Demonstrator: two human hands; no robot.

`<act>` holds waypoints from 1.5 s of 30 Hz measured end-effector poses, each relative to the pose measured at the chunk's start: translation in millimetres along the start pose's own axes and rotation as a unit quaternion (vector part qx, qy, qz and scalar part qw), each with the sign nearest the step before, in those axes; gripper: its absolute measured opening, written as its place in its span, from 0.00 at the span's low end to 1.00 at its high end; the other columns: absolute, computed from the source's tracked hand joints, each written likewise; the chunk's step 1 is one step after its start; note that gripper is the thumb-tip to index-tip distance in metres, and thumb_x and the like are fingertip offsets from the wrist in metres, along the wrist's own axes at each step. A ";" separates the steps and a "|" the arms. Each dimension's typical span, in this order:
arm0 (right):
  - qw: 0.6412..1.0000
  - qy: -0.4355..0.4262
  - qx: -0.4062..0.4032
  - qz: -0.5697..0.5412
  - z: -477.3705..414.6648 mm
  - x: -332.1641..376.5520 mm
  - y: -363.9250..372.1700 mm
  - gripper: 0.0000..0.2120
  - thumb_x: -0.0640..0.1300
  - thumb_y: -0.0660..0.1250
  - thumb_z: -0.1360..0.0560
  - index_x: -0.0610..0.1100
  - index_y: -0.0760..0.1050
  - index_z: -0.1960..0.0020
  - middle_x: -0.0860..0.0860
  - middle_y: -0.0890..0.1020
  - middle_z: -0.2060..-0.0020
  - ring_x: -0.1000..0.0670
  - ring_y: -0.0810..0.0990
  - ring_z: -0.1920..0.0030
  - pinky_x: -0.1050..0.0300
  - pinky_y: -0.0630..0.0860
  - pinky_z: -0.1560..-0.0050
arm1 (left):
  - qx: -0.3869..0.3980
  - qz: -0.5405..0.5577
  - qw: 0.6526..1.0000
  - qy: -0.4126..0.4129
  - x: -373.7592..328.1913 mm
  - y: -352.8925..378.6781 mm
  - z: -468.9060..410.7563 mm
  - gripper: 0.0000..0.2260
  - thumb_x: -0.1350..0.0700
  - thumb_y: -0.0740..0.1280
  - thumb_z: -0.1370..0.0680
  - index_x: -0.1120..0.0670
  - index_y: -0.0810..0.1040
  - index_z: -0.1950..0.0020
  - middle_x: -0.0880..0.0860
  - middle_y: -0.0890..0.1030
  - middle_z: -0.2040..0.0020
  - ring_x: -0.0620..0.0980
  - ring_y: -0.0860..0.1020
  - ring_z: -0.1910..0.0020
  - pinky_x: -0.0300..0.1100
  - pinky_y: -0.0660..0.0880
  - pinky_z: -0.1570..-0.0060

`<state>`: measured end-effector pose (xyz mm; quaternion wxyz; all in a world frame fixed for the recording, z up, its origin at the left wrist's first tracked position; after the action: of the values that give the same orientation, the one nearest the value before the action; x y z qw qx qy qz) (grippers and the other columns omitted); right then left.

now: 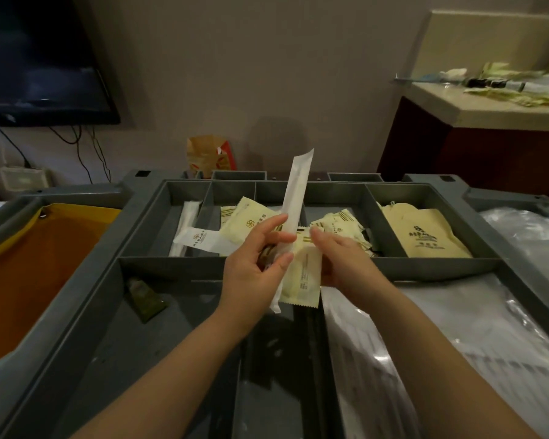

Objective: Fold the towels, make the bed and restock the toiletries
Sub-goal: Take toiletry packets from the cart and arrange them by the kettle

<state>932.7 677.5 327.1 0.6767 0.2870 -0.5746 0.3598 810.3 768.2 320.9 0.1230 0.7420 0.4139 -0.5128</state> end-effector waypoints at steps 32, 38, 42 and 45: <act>0.989 0.009 0.060 -0.132 -2.9 2.7 23.4 0.22 0.59 0.62 0.29 0.44 0.75 0.44 0.46 0.85 0.55 0.48 0.84 0.52 0.52 0.80 0.50 | 0.040 -0.004 0.999 0.032 -4.5 8.2 5.2 0.23 0.63 0.67 0.24 0.39 0.67 0.39 0.38 0.80 0.55 0.38 0.79 0.52 0.28 0.74 0.53; 0.990 0.011 0.046 -0.132 -1.3 -2.6 26.3 0.10 0.41 0.66 0.25 0.35 0.77 0.48 0.46 0.84 0.61 0.49 0.85 0.58 0.58 0.80 0.58 | 0.069 0.025 0.996 0.045 -3.3 6.2 6.7 0.13 0.56 0.63 0.25 0.43 0.69 0.43 0.45 0.78 0.61 0.42 0.80 0.56 0.32 0.75 0.56; 0.991 0.008 -0.008 -0.133 0.2 -3.2 25.7 0.03 0.36 0.68 0.27 0.39 0.77 0.54 0.49 0.84 0.67 0.51 0.85 0.63 0.57 0.82 0.60 | 0.085 0.022 0.995 0.047 -2.5 7.6 7.2 0.09 0.52 0.63 0.25 0.45 0.69 0.45 0.49 0.76 0.60 0.42 0.78 0.59 0.33 0.74 0.58; 0.990 -0.005 -0.064 -0.125 -0.8 -3.3 17.8 0.06 0.38 0.70 0.28 0.39 0.77 0.52 0.46 0.84 0.60 0.47 0.85 0.57 0.53 0.81 0.57 | 0.090 0.001 0.993 0.071 -3.7 7.9 6.0 0.06 0.50 0.61 0.25 0.44 0.70 0.48 0.47 0.75 0.62 0.42 0.77 0.62 0.31 0.73 0.60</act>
<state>918.3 687.9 323.3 0.7305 0.3141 -0.5594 0.2339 811.6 757.8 319.6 0.0259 0.7850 0.3730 -0.4939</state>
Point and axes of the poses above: each hand's wrist, its own z-axis away from the middle knuckle, its own y-axis out of the palm, x = y × z, the point moved 2 cm from there along -z, towards the middle knuckle
